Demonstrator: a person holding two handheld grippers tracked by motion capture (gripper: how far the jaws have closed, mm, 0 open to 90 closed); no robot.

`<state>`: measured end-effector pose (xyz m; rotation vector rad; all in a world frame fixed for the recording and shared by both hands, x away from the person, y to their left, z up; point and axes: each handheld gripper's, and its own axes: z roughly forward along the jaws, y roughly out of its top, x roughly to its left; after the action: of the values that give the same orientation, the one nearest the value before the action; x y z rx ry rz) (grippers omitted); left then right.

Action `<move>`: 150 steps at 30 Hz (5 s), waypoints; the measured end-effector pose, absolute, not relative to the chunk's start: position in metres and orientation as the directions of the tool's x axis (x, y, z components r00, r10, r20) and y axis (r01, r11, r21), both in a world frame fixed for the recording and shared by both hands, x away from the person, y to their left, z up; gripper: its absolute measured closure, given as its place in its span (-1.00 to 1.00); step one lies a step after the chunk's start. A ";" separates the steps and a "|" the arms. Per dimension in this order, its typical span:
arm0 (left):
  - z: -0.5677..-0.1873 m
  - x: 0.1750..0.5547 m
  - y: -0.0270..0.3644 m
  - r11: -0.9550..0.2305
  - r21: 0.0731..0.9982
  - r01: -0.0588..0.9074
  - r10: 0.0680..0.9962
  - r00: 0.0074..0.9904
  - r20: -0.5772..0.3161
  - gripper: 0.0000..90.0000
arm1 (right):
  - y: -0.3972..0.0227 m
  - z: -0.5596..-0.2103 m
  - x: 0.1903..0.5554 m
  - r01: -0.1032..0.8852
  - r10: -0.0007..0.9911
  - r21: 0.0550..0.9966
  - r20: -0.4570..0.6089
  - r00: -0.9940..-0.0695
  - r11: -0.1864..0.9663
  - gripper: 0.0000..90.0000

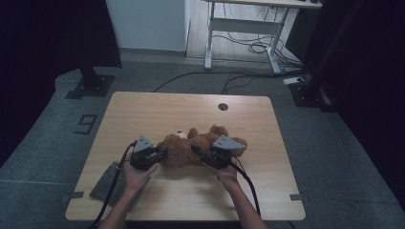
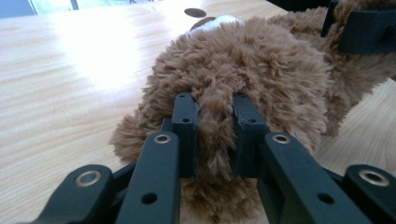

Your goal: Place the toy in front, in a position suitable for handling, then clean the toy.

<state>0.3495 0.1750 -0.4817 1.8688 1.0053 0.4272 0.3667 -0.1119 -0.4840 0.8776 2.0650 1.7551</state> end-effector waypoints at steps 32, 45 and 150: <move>-0.489 0.345 0.179 -0.228 0.839 0.493 0.783 0.605 -0.142 0.70 | -0.193 -0.510 0.405 0.617 0.705 0.755 0.313 -0.637 0.222 -0.22; -0.482 0.342 0.179 -0.164 0.865 0.475 0.764 0.616 -0.193 0.72 | -0.189 -0.493 0.382 0.451 0.712 0.868 0.181 -0.678 0.209 0.43; -0.544 0.279 0.267 -0.261 0.730 0.632 0.930 0.367 0.014 0.50 | -0.206 -0.517 0.337 0.438 0.767 0.895 0.225 -0.601 0.080 0.12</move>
<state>0.2793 0.2673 -0.5439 1.9931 1.3470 0.6003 0.3365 -0.2060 -0.5175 1.2020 2.0598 1.5273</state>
